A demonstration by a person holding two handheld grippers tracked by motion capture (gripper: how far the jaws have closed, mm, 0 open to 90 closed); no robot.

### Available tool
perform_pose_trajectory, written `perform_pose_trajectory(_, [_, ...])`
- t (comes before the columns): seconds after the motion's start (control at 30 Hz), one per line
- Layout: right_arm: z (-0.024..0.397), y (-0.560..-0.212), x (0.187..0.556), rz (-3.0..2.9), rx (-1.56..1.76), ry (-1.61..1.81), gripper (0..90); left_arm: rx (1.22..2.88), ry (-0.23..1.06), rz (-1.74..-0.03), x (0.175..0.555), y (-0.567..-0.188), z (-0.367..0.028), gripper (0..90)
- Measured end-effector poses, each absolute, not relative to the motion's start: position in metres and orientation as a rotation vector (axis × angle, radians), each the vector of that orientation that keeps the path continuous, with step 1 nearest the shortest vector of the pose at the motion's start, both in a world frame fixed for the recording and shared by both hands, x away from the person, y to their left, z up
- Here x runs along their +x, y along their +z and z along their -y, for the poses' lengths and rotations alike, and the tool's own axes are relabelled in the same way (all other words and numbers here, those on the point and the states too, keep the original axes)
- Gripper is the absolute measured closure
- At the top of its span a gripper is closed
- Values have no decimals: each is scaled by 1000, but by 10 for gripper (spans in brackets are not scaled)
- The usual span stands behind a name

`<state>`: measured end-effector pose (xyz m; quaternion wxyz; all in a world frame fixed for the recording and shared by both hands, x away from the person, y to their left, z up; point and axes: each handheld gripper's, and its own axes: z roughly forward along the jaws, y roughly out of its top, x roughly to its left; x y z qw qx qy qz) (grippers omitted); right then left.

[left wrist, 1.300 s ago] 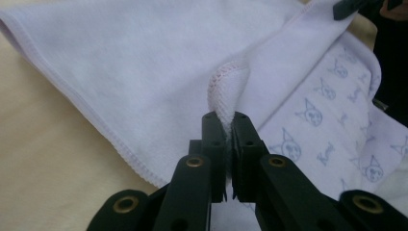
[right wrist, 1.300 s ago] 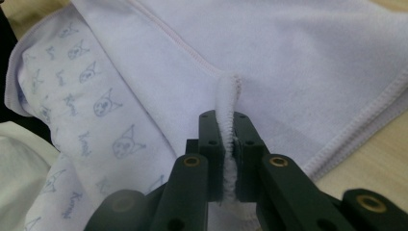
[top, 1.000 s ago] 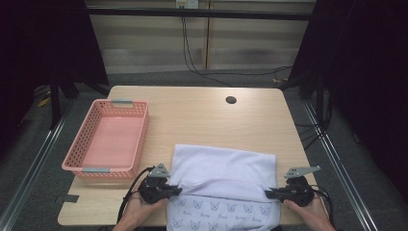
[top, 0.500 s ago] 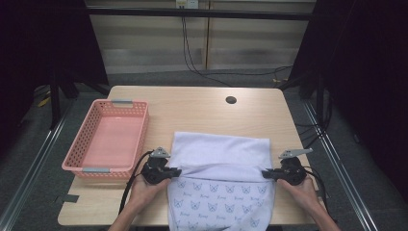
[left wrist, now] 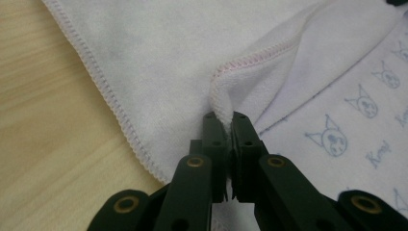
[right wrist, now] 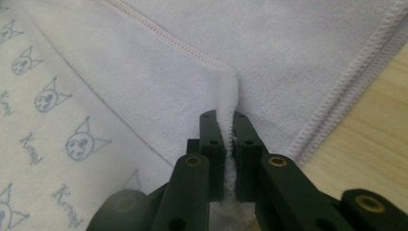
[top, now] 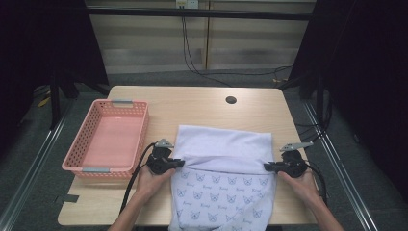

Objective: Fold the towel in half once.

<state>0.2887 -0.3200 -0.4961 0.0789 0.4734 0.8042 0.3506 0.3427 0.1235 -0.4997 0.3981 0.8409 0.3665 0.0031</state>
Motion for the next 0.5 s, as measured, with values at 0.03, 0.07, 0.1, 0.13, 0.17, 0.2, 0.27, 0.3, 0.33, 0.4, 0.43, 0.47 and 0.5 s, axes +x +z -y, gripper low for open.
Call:
perform_pose_trajectory(0.03, [321, -496, 290, -2405, 1423, 1043, 855, 2117, -3, -936, 345, -501, -123, 867])
perform_pose_trajectory(0.07, [323, -496, 291, -2397, 1431, 1035, 855, 2110, -2, -939, 345, -501, -122, 867])
perform_pose_trajectory(0.1, [324, -496, 292, -2392, 1430, 1036, 855, 2110, 2, -933, 346, -501, -121, 867])
perform_pose_trajectory(0.13, [325, -496, 293, -2390, 1432, 1035, 855, 2101, -5, -937, 347, -502, -120, 867])
perform_pose_trajectory(0.17, [326, -496, 294, -2389, 1431, 1032, 856, 2106, -3, -935, 348, -502, -118, 867])
perform_pose_trajectory(0.2, [327, -496, 296, -2365, 1430, 1021, 855, 2118, 3, -926, 351, -501, -115, 867])
perform_pose_trajectory(0.27, [329, -496, 300, -2351, 1446, 1013, 856, 2125, 25, -928, 355, -500, -112, 868])
perform_pose_trajectory(0.3, [329, -496, 304, -2348, 1450, 1005, 856, 2129, 19, -933, 358, -500, -111, 868])
perform_pose_trajectory(0.33, [329, -496, 307, -2341, 1460, 1008, 855, 2137, 27, -938, 360, -499, -111, 868])
perform_pose_trajectory(0.4, [330, -497, 311, -2333, 1467, 1016, 855, 2174, 64, -938, 366, -497, -113, 868])
perform_pose_trajectory(0.43, [329, -497, 315, -2334, 1473, 1019, 855, 2164, 45, -947, 368, -497, -115, 868])
perform_pose_trajectory(0.47, [329, -497, 317, -2333, 1462, 1027, 855, 2159, 52, -956, 369, -497, -116, 868])
perform_pose_trajectory(0.5, [328, -498, 319, -2331, 1465, 1029, 854, 2158, 59, -966, 370, -497, -116, 868])
